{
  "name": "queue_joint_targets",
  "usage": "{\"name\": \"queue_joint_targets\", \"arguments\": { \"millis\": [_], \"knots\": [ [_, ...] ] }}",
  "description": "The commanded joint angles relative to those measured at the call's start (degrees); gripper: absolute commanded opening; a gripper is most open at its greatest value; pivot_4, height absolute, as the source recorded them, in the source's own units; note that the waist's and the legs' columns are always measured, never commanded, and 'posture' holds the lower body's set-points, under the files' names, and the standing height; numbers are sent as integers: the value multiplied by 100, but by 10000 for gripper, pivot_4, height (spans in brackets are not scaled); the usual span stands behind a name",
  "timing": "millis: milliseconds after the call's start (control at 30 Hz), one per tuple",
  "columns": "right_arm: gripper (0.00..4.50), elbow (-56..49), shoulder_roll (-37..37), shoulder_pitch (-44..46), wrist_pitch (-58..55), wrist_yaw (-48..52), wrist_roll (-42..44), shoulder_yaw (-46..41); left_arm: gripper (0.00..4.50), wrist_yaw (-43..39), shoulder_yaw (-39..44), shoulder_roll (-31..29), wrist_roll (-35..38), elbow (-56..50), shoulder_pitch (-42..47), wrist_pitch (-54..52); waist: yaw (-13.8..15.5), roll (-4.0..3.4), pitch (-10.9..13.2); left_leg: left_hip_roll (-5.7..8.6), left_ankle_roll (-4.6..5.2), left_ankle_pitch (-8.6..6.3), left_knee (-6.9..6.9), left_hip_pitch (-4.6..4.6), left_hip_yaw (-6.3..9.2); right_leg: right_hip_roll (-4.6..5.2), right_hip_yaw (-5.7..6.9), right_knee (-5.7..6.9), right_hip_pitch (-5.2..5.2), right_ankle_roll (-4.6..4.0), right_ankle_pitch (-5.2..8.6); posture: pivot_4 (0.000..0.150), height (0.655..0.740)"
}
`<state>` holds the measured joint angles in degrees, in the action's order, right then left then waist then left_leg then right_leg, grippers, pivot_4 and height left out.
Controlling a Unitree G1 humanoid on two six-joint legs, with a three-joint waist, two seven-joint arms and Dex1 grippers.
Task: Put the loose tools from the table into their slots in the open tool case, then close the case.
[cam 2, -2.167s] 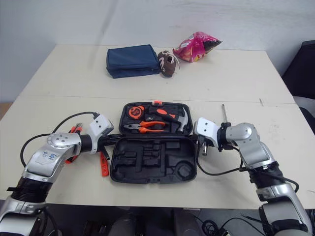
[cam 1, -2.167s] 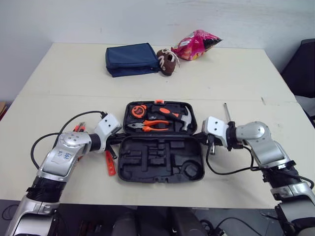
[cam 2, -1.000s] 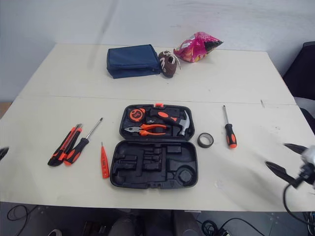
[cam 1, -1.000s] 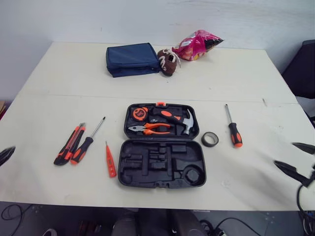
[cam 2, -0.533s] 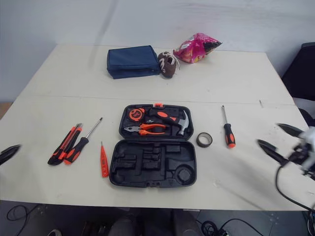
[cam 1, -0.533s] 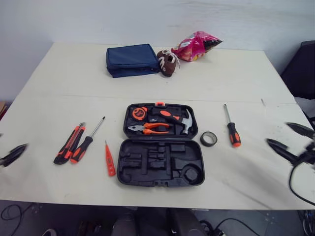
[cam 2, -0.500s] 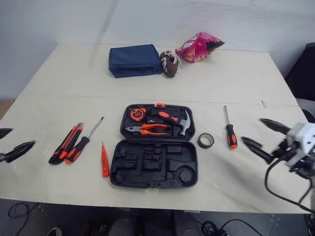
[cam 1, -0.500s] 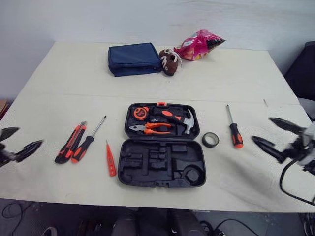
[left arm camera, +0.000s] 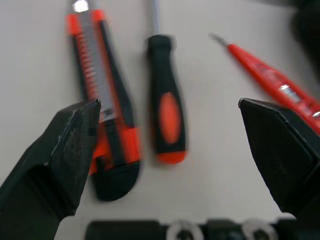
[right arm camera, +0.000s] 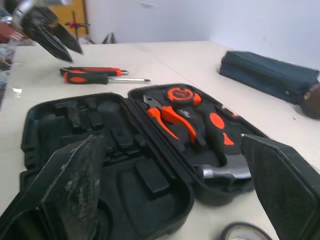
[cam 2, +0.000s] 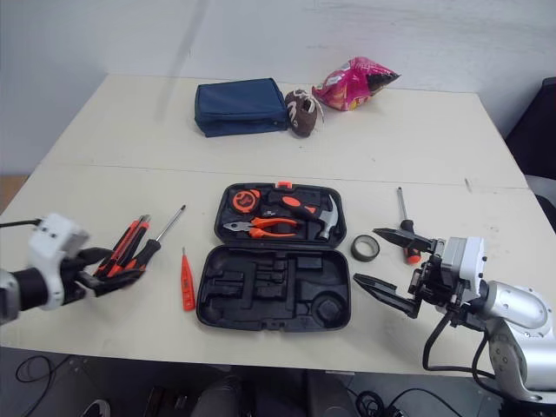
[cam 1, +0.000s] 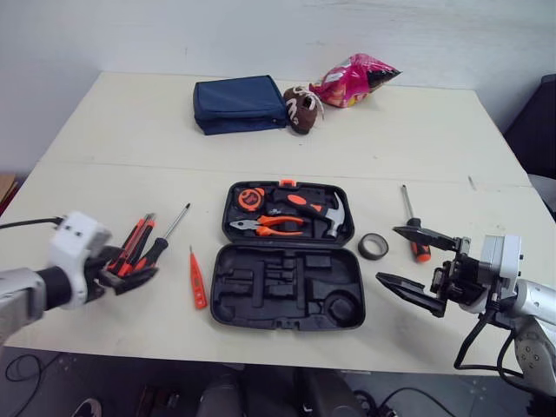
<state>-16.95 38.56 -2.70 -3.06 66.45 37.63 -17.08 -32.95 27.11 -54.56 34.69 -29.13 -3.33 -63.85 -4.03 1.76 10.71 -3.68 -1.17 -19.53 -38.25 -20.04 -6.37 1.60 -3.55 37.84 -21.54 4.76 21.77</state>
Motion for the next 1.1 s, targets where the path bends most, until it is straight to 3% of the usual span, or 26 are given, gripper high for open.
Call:
{"name": "queue_joint_targets", "arguments": {
  "millis": [33,833,933,1100],
  "knots": [
    [44935,48,24,136,100,78,24,-27,44869,321,-382,153,-134,-159,175,-116,-4,0,0,-2,-3,2,2,0,0,-4,0,0,-2,-1,0,1500,7400],
    [44935,-432,51,360,-77,143,229,131,44869,781,-1407,543,-500,268,1154,-509,124,-2,-1,0,-3,11,-4,-5,2,-1,3,-1,-3,-3,0,1500,7400],
    [45000,-396,82,352,-90,190,238,91,36109,903,-1432,640,-511,269,1224,-747,134,-2,-1,0,-3,11,-7,-5,2,-1,3,0,-3,-3,0,1500,7400],
    [45000,-378,128,317,-92,230,245,15,13612,1219,-1293,892,-645,262,1224,-1024,174,-3,-2,0,-3,11,-8,-5,2,-1,2,0,-3,-3,0,1500,7400]
  ]
}}
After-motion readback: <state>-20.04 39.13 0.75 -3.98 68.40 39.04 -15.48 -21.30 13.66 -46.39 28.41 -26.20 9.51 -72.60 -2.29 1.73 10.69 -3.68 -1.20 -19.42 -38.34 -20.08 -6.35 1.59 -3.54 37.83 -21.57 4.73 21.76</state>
